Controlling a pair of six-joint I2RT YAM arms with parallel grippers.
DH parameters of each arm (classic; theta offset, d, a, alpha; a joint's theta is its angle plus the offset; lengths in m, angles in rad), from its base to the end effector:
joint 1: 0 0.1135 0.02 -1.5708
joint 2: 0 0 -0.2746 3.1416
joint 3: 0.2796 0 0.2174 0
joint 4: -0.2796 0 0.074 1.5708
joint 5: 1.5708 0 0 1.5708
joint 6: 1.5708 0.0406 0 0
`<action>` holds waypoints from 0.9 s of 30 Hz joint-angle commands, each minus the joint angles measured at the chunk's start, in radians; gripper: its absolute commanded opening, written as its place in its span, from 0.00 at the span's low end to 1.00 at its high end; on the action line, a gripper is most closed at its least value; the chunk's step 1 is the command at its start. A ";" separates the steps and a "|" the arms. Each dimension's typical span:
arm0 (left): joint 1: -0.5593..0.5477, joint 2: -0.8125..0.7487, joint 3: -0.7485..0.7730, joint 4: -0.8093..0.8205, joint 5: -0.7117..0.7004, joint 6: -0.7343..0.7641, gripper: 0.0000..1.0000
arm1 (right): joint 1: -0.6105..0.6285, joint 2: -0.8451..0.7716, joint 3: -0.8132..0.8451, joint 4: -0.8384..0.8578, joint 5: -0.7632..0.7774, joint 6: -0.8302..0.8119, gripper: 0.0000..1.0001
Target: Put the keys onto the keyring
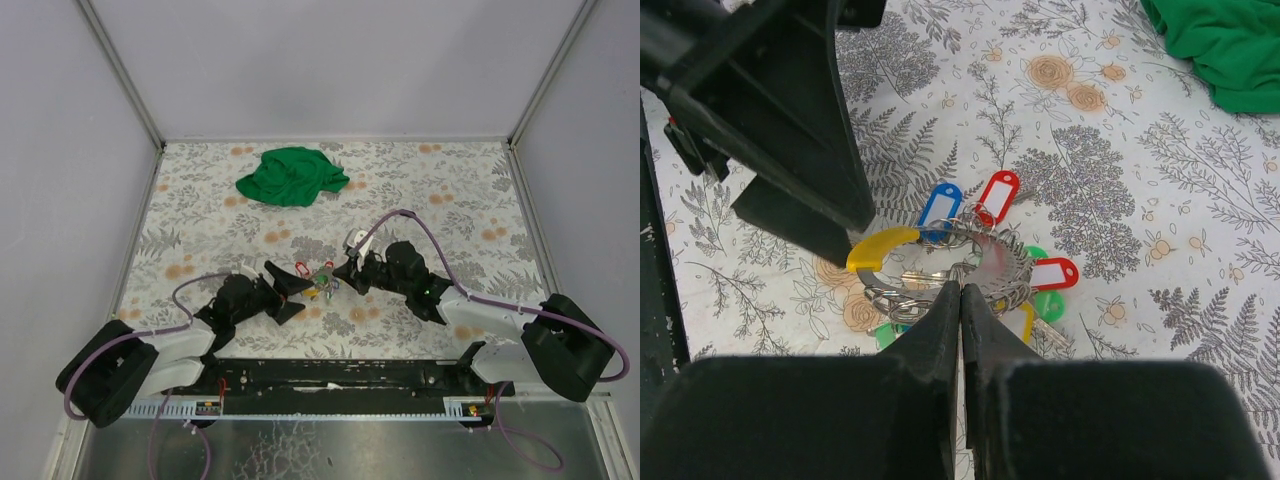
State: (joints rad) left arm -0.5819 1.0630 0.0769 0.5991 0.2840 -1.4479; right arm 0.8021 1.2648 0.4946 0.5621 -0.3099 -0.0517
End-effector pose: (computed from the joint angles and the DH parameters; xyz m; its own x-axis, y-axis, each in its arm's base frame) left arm 0.1245 -0.0955 0.1697 -0.7774 -0.6289 -0.0086 -0.2217 0.2867 -0.9320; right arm 0.1574 0.1806 0.2496 -0.0973 -0.1714 -0.9804 -0.8982 0.4393 0.0124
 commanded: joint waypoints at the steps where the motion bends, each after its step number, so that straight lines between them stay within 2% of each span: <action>1: -0.041 0.119 -0.037 0.276 -0.030 -0.180 0.87 | -0.004 -0.023 -0.005 0.080 -0.030 0.014 0.00; 7: -0.052 0.221 -0.015 0.368 -0.100 -0.228 0.80 | -0.004 -0.031 -0.012 0.078 -0.039 0.029 0.00; 13: -0.053 0.328 -0.014 0.471 -0.168 -0.258 0.66 | -0.003 -0.047 -0.024 0.077 -0.050 0.046 0.00; 19: -0.058 0.530 0.012 0.679 -0.130 -0.315 0.51 | -0.003 -0.062 -0.039 0.074 -0.052 0.057 0.00; 24: -0.061 0.680 -0.004 0.949 -0.147 -0.349 0.21 | -0.001 -0.071 -0.045 0.065 -0.057 0.061 0.00; 27: -0.055 0.700 0.002 0.997 -0.156 -0.310 0.09 | 0.000 -0.090 -0.053 0.051 -0.057 0.071 0.00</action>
State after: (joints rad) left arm -0.6342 1.7374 0.0742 1.3537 0.1505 -1.7786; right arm 0.8021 1.2240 0.4397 0.5579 -0.3504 0.0006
